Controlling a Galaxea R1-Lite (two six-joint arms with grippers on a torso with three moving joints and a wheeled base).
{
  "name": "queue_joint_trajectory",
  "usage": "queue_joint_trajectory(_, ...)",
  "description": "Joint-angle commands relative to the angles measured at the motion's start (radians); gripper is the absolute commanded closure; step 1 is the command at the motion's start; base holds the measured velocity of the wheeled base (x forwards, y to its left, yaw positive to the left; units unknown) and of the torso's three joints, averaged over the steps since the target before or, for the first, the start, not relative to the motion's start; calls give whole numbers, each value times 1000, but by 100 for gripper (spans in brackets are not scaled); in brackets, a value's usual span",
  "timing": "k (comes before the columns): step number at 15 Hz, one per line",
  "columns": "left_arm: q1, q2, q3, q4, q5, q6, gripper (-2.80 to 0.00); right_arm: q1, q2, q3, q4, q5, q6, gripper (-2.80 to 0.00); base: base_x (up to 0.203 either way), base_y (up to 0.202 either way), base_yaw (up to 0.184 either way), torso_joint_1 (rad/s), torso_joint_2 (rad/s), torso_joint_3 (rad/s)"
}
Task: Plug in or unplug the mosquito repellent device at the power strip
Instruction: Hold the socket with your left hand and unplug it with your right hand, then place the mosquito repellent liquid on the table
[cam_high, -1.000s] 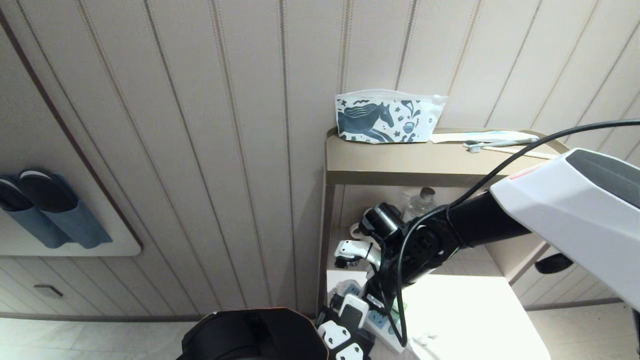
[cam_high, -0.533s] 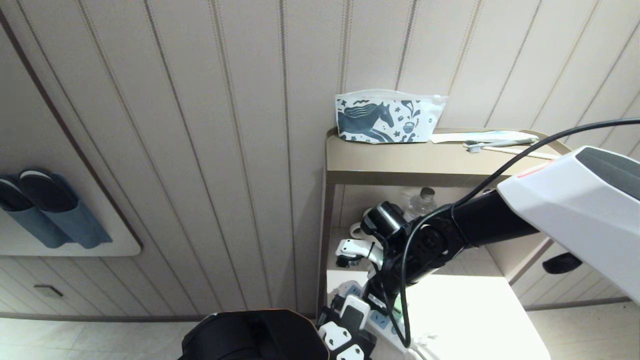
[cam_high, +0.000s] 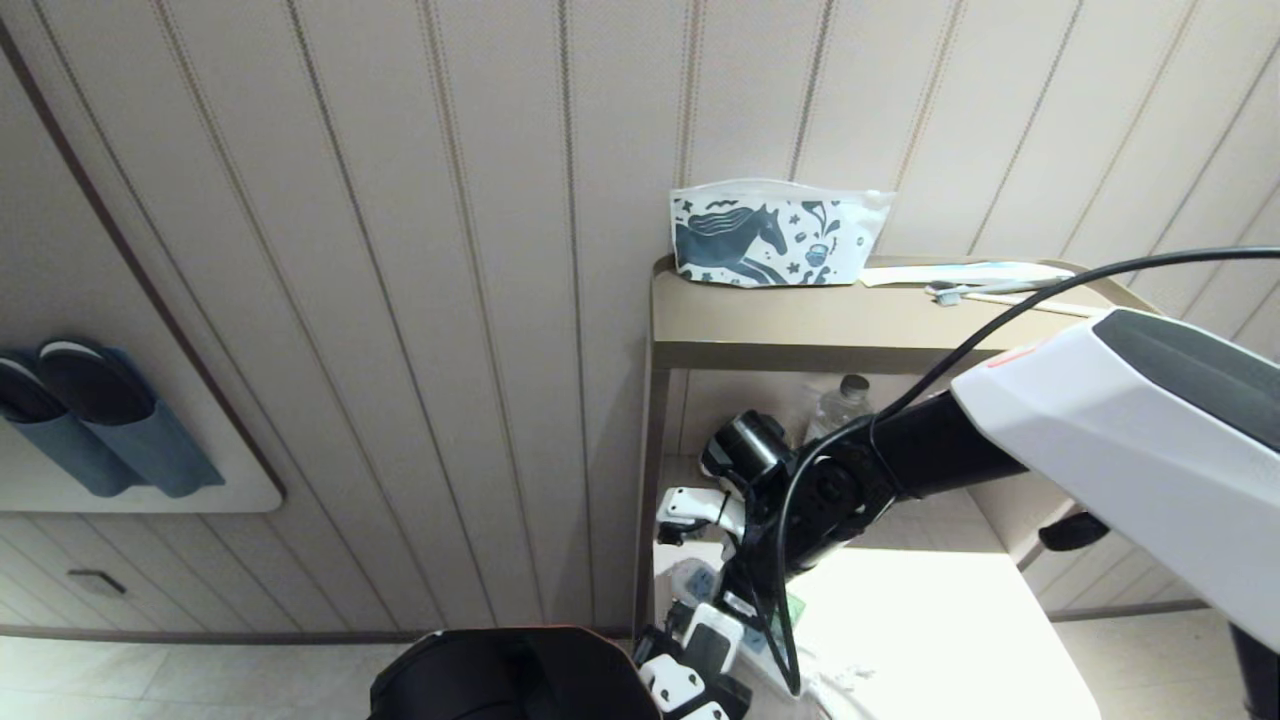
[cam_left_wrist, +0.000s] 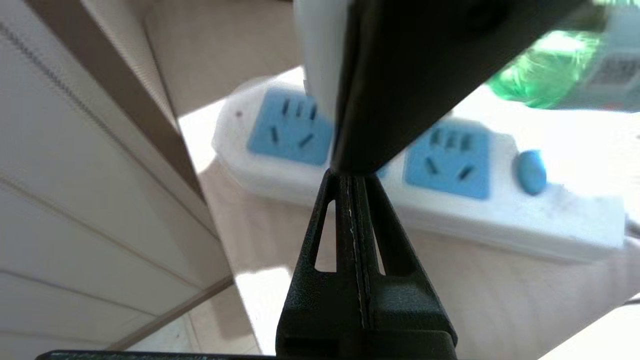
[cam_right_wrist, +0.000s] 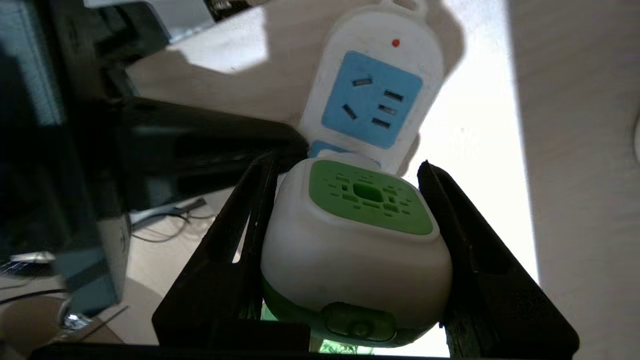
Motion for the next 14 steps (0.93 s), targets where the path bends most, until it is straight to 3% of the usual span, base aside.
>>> queue_joint_trajectory(1, 2, -1, 0, -47, 5, 3, 0, 9, 4, -7, 2, -12, -8, 0, 0, 0, 0, 0, 0, 0)
queue_joint_trajectory(8, 2, -1, 6, -46, 6, 2, 0, 7, -19, -23, 14, -17, -7, 0, 0, 0, 0, 0, 0, 0)
queue_joint_trajectory(14, 8, -112, 81, -47, 10, -2, 0, -26, -72, 26, 8, -17, 1, 0, 0, 0, 0, 0, 0, 0)
